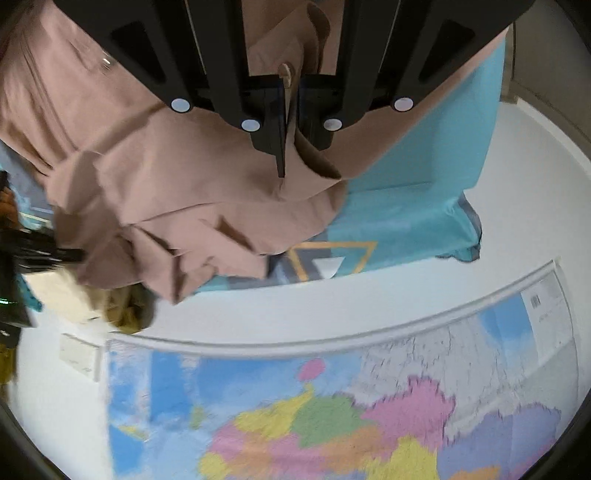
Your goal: Fold large clothes
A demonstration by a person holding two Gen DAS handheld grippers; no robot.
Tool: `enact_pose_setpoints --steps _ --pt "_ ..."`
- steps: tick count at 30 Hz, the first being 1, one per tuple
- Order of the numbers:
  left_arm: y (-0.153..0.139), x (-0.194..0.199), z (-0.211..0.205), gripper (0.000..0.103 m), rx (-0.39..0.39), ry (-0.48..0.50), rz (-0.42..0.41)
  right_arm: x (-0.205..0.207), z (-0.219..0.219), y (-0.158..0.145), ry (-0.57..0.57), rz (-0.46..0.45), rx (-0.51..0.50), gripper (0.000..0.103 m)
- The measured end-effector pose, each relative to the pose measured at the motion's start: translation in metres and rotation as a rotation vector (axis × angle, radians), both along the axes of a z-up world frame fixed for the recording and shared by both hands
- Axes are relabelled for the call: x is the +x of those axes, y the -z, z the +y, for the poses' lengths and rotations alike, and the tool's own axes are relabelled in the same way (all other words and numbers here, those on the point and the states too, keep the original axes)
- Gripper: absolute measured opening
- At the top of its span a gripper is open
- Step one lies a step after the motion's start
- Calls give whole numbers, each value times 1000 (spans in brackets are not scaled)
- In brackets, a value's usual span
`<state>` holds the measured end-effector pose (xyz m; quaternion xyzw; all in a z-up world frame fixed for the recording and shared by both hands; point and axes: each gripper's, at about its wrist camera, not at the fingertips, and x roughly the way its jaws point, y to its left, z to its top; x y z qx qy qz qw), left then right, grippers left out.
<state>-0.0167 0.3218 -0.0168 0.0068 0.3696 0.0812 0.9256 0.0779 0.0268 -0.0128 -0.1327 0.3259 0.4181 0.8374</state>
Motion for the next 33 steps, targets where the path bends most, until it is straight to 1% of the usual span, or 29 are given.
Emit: enact_pose_setpoints --steps 1,2,3,5,6,7,8,9,10,11,12,13,14,15,16,17,18,19,20,21,22,24,26,28,29,31,33 --pt "7 9 5 4 4 -15 22 -6 3 4 -26 5 -13 13" --pt "11 12 8 4 7 -23 34 -14 8 8 -48 -3 -41 29" --pt "16 16 11 4 0 -28 50 -20 10 13 -58 -21 -67 37" --pt "28 22 15 6 -7 -39 84 -27 17 28 -84 -49 -148 34" --pt "31 22 15 8 -8 -40 88 -24 21 38 -56 -64 -201 34" --pt "34 22 15 15 -11 -39 91 -16 21 47 -23 -56 -244 33" --pt "37 22 15 18 -17 -36 96 -9 19 55 31 -78 -298 26" --pt "38 22 13 26 -20 -33 97 -2 18 60 72 -98 -330 17" --pt "39 22 12 34 -26 -24 97 7 13 64 119 -103 -349 14" --pt "41 22 10 39 -30 -17 104 16 5 67 173 -101 -352 14" --pt "43 22 7 45 -15 -17 107 20 0 66 191 -78 -324 14" --pt "45 22 4 48 6 -19 110 26 -8 64 202 -17 -269 15" --pt "45 20 1 49 23 -15 112 30 -12 63 215 26 -240 15" --pt "44 18 -1 55 29 -15 110 28 -14 60 224 38 -233 19" --pt "42 14 -2 56 33 -18 101 22 -14 55 218 37 -222 21" --pt "35 5 -1 57 36 -22 74 10 -14 46 180 41 -189 22" --pt "29 -3 0 62 37 -25 52 0 -12 40 150 37 -171 31" --pt "19 -18 4 68 38 -38 12 -12 -8 33 121 16 -162 36" --pt "11 -31 8 70 38 -53 -19 -29 -1 24 71 -7 -149 45" --pt "4 -44 12 72 39 -67 -43 -37 2 20 39 -12 -141 46" --pt "-3 -58 16 75 46 -89 -64 -52 12 16 -17 -22 -132 47" --pt "-12 -84 26 78 59 -137 -87 -69 31 15 -104 -14 -132 52" --pt "-14 -108 38 79 59 -180 -85 -82 53 21 -171 -9 -150 53" --pt "-10 -132 52 80 50 -236 -65 -90 72 30 -204 -9 -181 53" --pt "-7 -141 57 80 37 -247 -55 -92 76 33 -208 0 -181 53" --pt "4 -162 68 80 -9 -271 -23 -92 87 39 -230 54 -166 53" --pt "14 -177 72 81 -36 -270 3 -89 95 40 -234 67 -173 55"
